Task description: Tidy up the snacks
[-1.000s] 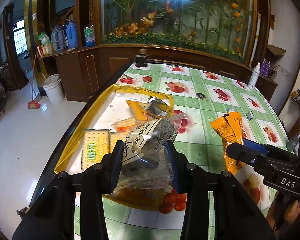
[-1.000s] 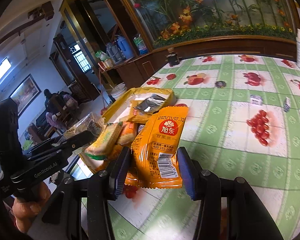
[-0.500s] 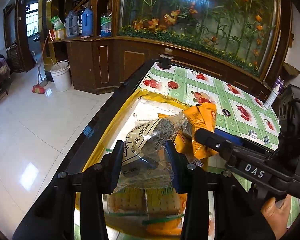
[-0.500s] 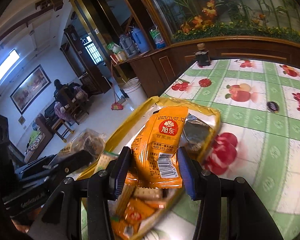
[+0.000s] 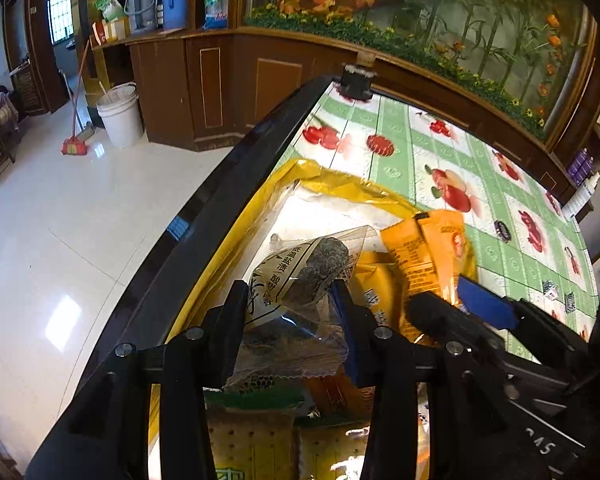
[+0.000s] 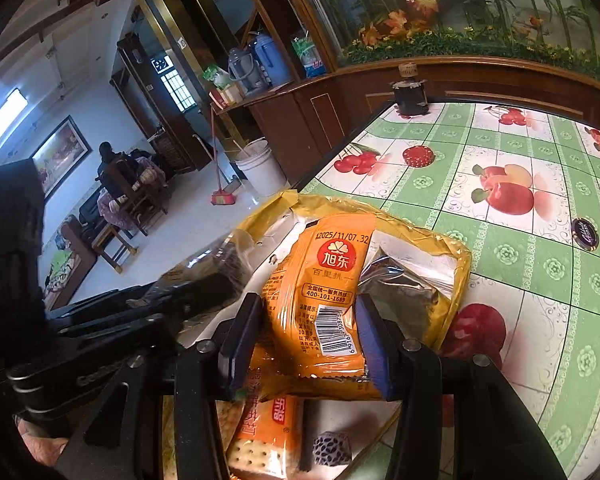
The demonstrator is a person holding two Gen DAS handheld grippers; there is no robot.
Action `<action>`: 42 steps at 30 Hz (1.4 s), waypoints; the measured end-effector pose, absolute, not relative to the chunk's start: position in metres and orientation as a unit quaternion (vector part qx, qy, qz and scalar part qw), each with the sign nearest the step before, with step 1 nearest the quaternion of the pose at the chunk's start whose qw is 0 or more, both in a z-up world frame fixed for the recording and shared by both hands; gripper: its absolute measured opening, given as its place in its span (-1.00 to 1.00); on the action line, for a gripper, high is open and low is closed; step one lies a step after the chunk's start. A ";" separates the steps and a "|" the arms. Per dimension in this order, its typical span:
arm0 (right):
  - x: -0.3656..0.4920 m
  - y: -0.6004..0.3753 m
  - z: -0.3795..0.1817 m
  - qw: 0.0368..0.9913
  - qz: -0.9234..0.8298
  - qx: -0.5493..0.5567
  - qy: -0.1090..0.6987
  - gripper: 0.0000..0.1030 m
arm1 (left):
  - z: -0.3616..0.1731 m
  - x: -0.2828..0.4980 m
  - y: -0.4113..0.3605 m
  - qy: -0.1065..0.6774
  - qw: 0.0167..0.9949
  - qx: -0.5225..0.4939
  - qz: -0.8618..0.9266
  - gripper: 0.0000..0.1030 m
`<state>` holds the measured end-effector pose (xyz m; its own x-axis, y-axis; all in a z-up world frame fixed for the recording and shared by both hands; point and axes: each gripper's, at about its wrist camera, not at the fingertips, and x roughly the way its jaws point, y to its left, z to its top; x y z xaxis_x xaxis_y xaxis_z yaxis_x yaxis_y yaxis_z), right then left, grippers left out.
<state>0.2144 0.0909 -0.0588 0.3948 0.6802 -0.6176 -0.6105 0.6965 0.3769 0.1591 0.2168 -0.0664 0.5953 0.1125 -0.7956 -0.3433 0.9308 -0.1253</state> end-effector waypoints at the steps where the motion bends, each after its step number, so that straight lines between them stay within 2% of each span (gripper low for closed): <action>1: 0.215 0.092 -0.059 0.834 0.387 0.039 0.391 -0.03 | -0.069 0.160 0.219 0.437 0.879 -0.138 0.129 -0.18; 3: 0.215 0.094 -0.059 0.834 0.390 0.029 0.390 0.01 | -0.069 0.159 0.221 0.439 0.877 -0.140 0.137 -0.16; 8: 0.210 0.091 -0.060 0.840 0.382 0.011 0.386 0.07 | -0.049 0.141 0.218 0.405 0.891 -0.115 0.169 0.43; 9: 0.209 0.088 -0.060 0.840 0.381 0.012 0.387 0.09 | -0.046 0.139 0.218 0.398 0.894 -0.113 0.171 0.45; 12: 0.204 0.077 -0.061 0.840 0.379 0.023 0.387 0.19 | -0.036 0.132 0.221 0.387 0.898 -0.123 0.168 0.46; 25: 0.173 0.017 -0.054 0.843 0.381 0.056 0.375 0.22 | -0.024 0.111 0.190 0.387 0.901 -0.152 0.126 0.45; 42: 0.162 -0.186 -0.078 0.900 0.182 0.087 0.386 0.26 | -0.044 0.136 0.065 0.433 0.896 -0.089 0.026 0.45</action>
<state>0.1625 -0.1856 -0.0776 0.6351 0.3952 -0.6636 -0.2608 0.9185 0.2974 0.1362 0.0646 -0.0443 0.6230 -0.0309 -0.7816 -0.1236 0.9828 -0.1373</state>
